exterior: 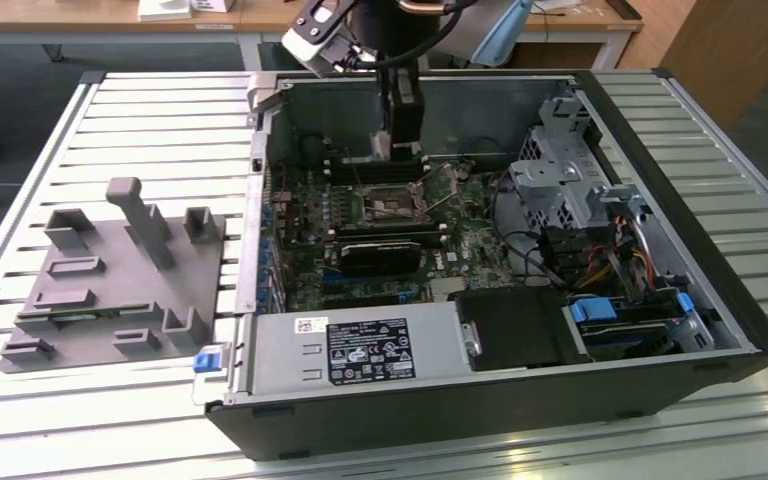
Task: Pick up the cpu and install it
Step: 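Place the cpu into insertion slot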
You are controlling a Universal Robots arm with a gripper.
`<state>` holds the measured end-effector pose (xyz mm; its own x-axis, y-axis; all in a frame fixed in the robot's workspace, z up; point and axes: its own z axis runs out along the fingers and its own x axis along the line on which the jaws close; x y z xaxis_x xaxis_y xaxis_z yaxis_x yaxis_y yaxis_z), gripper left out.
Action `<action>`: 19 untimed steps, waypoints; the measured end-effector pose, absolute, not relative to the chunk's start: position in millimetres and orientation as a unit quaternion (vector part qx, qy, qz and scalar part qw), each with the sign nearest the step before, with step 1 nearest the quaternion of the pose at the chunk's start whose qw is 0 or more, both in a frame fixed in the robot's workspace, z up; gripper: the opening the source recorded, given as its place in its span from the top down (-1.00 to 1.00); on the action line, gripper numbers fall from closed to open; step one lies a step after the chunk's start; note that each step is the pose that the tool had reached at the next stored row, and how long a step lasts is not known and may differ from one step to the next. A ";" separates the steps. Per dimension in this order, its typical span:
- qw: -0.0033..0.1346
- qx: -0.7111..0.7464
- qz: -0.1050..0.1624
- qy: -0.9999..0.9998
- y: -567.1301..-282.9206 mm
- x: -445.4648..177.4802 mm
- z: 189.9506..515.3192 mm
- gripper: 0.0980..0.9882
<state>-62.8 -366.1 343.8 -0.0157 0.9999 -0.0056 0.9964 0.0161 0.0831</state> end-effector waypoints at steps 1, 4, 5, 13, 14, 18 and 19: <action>0.031 0.695 0.028 0.718 -366.1 -62.8 342.9 0.02; 0.030 0.689 0.028 0.723 -365.0 -62.6 339.8 0.02; 0.030 0.689 0.029 0.723 -364.2 -62.6 338.6 0.02; 0.030 0.693 0.029 0.720 -357.8 -62.4 330.0 0.02; 0.030 0.693 0.029 0.720 -356.9 -62.3 329.2 0.02; 0.030 0.693 0.029 0.720 -356.5 -62.2 327.8 0.02; 0.030 0.693 0.029 0.720 -356.4 -62.2 327.3 0.02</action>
